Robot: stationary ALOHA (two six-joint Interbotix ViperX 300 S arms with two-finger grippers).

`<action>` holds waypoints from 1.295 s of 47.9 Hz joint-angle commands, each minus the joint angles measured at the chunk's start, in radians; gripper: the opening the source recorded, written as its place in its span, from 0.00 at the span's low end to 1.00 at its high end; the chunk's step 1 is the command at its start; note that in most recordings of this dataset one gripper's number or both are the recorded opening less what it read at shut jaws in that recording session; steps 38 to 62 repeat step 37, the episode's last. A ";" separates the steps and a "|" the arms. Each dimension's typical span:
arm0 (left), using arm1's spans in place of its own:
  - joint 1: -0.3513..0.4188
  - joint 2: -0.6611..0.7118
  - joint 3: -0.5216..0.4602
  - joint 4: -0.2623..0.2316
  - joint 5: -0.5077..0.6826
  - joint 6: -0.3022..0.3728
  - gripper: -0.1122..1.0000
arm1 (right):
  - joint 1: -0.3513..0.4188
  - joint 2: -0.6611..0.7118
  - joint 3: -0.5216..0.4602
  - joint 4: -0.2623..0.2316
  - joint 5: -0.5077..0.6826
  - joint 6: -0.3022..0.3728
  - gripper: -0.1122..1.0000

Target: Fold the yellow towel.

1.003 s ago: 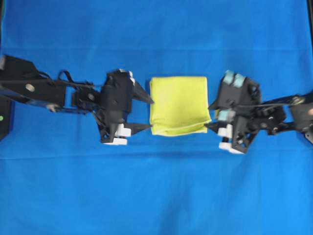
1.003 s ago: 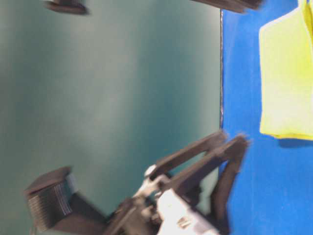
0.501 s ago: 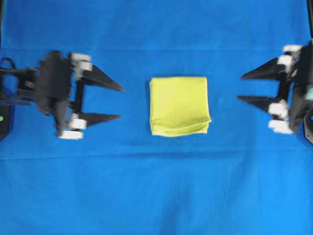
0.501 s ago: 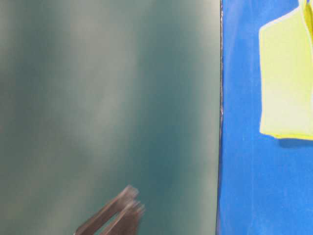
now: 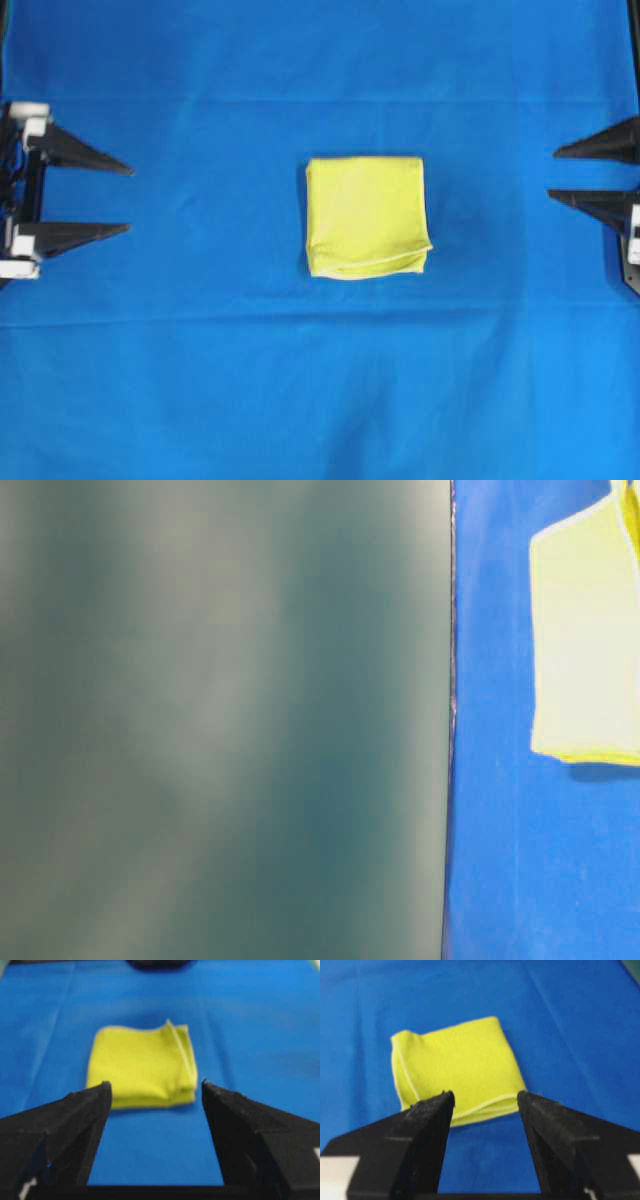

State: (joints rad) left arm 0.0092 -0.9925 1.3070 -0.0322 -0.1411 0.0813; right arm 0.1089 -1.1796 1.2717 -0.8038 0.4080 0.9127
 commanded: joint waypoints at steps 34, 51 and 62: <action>0.015 -0.124 0.087 -0.003 -0.005 -0.037 0.73 | -0.115 0.003 0.052 0.015 -0.150 0.002 0.63; 0.015 -0.124 0.087 -0.003 -0.005 -0.037 0.73 | -0.115 0.003 0.052 0.015 -0.152 0.002 0.63; 0.015 -0.124 0.087 -0.003 -0.005 -0.037 0.73 | -0.115 0.003 0.052 0.015 -0.152 0.002 0.63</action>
